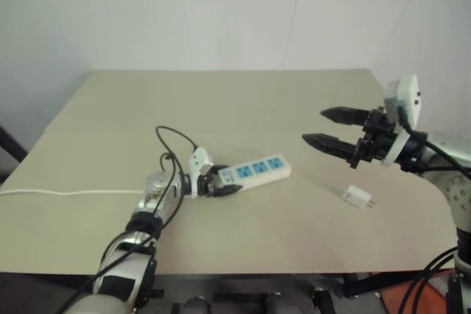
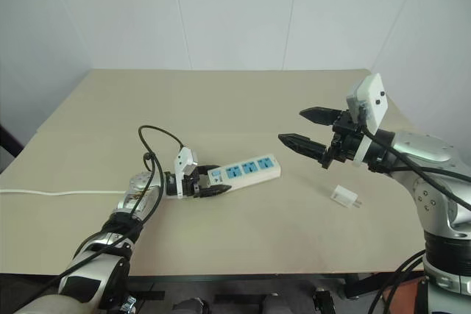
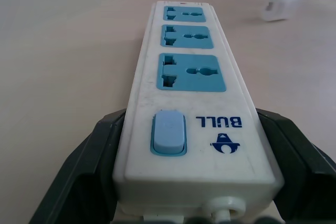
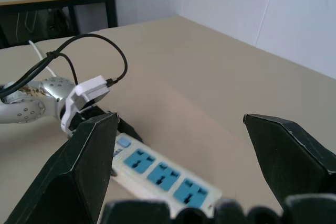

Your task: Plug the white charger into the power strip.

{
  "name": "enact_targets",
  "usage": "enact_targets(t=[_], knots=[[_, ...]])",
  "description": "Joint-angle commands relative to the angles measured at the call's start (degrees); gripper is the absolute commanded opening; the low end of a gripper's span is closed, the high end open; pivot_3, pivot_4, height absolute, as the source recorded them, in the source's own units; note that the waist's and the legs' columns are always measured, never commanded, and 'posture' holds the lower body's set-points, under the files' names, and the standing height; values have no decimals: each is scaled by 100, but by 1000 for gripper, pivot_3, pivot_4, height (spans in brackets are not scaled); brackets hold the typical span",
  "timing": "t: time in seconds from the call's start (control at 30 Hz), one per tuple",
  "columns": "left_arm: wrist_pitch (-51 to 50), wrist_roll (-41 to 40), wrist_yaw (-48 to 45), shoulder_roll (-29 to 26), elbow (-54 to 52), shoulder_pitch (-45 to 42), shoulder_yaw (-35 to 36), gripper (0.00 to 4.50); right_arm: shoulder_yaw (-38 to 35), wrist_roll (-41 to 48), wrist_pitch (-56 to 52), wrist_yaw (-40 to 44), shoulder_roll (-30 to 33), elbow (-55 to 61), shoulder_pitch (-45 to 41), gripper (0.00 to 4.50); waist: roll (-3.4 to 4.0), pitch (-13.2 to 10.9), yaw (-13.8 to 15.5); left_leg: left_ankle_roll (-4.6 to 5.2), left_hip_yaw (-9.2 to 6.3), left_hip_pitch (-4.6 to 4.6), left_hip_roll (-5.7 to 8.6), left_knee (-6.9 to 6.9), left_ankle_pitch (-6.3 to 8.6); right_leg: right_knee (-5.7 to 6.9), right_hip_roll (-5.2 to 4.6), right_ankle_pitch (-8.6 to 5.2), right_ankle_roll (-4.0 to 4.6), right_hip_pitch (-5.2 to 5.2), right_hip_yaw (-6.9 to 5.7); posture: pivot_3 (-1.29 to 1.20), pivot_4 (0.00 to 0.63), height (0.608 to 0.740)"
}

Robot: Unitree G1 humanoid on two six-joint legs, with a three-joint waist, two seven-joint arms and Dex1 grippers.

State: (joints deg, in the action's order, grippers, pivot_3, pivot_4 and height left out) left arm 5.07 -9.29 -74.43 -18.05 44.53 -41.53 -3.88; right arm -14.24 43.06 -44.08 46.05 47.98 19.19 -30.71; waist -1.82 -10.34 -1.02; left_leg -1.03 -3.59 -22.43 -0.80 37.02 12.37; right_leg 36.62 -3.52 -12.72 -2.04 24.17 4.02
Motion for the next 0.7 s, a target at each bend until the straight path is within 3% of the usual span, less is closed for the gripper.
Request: enact_targets(t=[0.03, 0.17, 0.33, 0.6, 0.7], knots=[[485, 5, -869, -198, -295, -23, -302, 3307, -254, 99, 42, 38, 121, 102, -1, 4500, 0, 0, -13, 0, 0, 0, 0, 0, 0, 0, 0, -1, -1, 0, 0, 0, 150, 740], [1192, 334, -829, -287, 88, -110, -507, 3307, -257, 121, 50, 45, 146, 99, 8, 4500, 0, 0, -3, 0, 1, 2, -1, 0, 0, -2, 0, -1, -2, -1, 1, 0, 150, 740], [1190, 221, -796, -194, 189, -144, -458, 3307, -309, 102, 51, 75, 255, 65, 96, 4500, 0, 0, -2, 0, 1, 0, -1, 1, 0, -2, 0, -9, -15, -2, 1, 0, 150, 740], [427, -37, -913, -115, -138, 71, -441, 3307, -228, -129, -239, 110, 838, -603, 15, 4500, 0, 0, 3, 1, 0, 1, -1, 2, 0, -1, 0, -9, -16, -2, 0, 0, 150, 740], [215, -36, -912, -149, -281, 179, -482, 3307, 65, -247, -823, 21, 1215, -955, -334, 4500, 1, 0, 0, 1, 1, 1, -1, 1, 1, -1, 0, -9, -16, -1, 2, 0, 150, 740]])
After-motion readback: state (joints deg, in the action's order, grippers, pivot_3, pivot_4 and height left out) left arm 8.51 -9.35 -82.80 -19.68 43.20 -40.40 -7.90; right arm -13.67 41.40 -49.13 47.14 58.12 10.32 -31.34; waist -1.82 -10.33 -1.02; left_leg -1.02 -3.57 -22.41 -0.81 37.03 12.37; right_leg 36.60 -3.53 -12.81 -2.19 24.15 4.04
